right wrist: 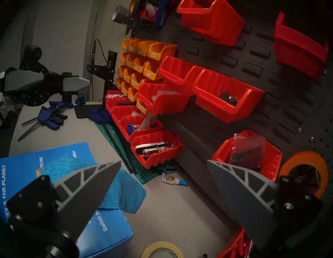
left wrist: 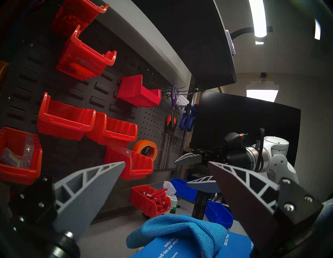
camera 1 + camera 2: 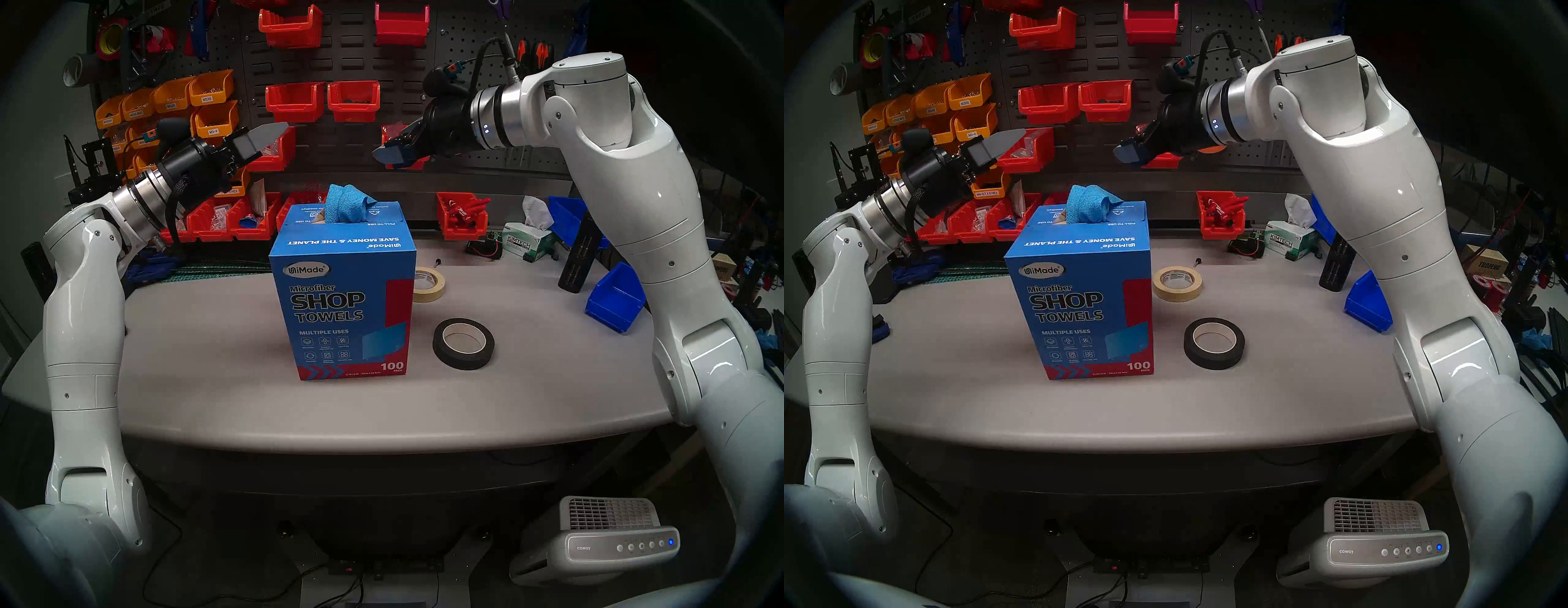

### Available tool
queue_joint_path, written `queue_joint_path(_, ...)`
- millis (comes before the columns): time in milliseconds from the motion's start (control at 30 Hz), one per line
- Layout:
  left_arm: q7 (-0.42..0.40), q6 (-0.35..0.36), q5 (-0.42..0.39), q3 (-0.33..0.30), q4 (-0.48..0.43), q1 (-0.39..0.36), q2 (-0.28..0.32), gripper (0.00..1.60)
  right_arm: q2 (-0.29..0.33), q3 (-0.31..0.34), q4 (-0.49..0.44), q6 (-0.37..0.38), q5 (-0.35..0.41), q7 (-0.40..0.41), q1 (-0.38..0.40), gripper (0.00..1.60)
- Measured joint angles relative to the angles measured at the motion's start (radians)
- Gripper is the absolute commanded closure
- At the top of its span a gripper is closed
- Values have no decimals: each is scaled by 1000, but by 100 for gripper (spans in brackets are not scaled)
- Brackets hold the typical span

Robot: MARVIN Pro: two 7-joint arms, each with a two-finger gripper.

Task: Take out a shop towel

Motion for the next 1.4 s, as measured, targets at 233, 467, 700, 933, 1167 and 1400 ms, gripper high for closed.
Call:
queue_joint_path(233,-60,1,15,1,-34,73,26,0,-22,-11,19,-1,-5,3,24,0)
queue_joint_path(467,-154,-107,76,4,-84,132,48,0,-25,-11,10,-1,-6,8,30,0)
queue_joint_path(700,-252,-210,141,-4,-121,188,69,0,-24,-10,2,-1,-7,15,30,0)
queue_joint_path(933,-325,-246,175,-23,-131,242,95,0,-27,-12,3,-1,-11,18,30,0)
queue_joint_path(1167,-343,-244,179,-25,-132,255,106,0,-34,-13,5,-1,-13,19,30,0)
queue_joint_path(1400,-319,-210,179,13,-134,233,106,0,-37,-11,5,-1,-14,16,29,0)
